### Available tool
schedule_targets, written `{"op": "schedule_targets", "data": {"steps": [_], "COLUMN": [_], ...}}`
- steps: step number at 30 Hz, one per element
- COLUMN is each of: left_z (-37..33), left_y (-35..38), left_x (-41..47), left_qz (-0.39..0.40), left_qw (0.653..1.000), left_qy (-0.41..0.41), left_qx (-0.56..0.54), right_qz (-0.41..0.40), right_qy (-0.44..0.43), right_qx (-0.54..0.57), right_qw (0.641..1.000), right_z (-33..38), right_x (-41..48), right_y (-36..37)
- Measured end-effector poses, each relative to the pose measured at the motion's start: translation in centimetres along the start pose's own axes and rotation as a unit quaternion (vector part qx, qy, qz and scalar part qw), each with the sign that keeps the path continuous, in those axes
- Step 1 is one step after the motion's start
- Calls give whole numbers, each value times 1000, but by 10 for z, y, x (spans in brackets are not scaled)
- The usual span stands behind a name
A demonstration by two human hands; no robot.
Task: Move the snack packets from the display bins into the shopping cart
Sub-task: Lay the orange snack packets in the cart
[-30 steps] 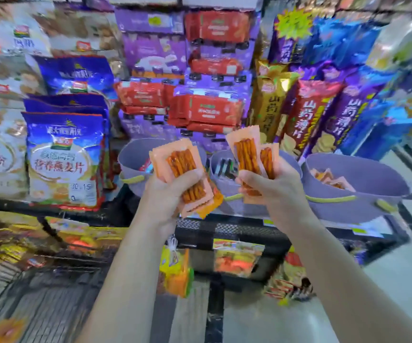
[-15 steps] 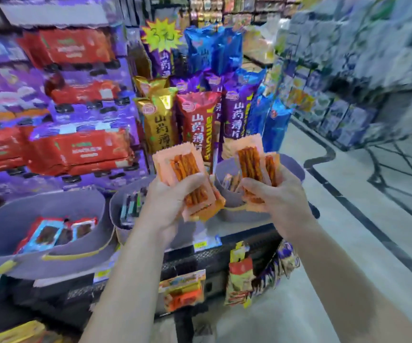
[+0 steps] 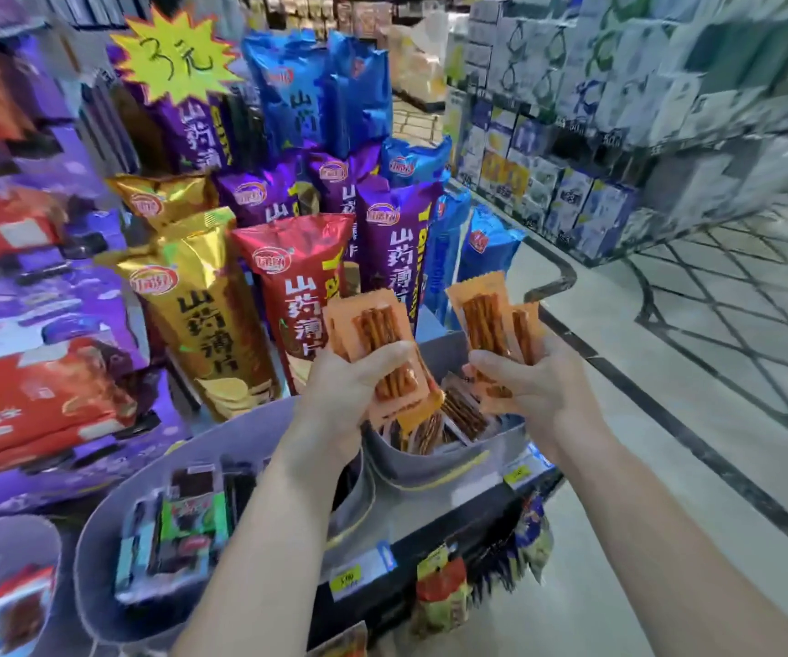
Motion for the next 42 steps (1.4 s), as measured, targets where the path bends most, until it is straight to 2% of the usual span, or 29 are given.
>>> {"op": "schedule_targets", "data": {"steps": [6, 11, 19, 22, 25, 30, 36, 42], "left_z": [40, 77, 114, 123, 132, 139, 142, 139], "left_y": [14, 25, 36, 40, 42, 48, 44, 51], "left_x": [32, 45, 50, 49, 48, 52, 59, 55], "left_qz": [-2, -33, -74, -47, -11, 66, 79, 87], "left_qw": [998, 991, 974, 962, 936, 862, 773, 744], "left_qy": [-40, -98, -119, -139, -175, -211, -236, -185], "left_qx": [38, 84, 178, 231, 307, 456, 584, 637], "right_qz": [-6, 31, 58, 86, 121, 127, 119, 100], "right_qy": [37, 82, 121, 136, 148, 183, 193, 160], "right_qx": [-40, -83, -234, -277, -339, -414, -512, -564], "right_qw": [998, 993, 963, 947, 921, 883, 829, 804], "right_z": [-13, -32, -65, -73, -79, -88, -94, -90], "right_x": [48, 87, 141, 152, 157, 162, 170, 170], "right_y": [-13, -23, -28, -28, -28, -29, -32, -31]}}
Point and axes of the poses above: each hand's wrist, its own x-axis towards the middle knuckle, its own y-axis out of the palm, z = x × y, the point moved 4 cm from there along x, towards the middle knuckle, and after that the axes turned 15 degrees about y, right-handed, at the moved point
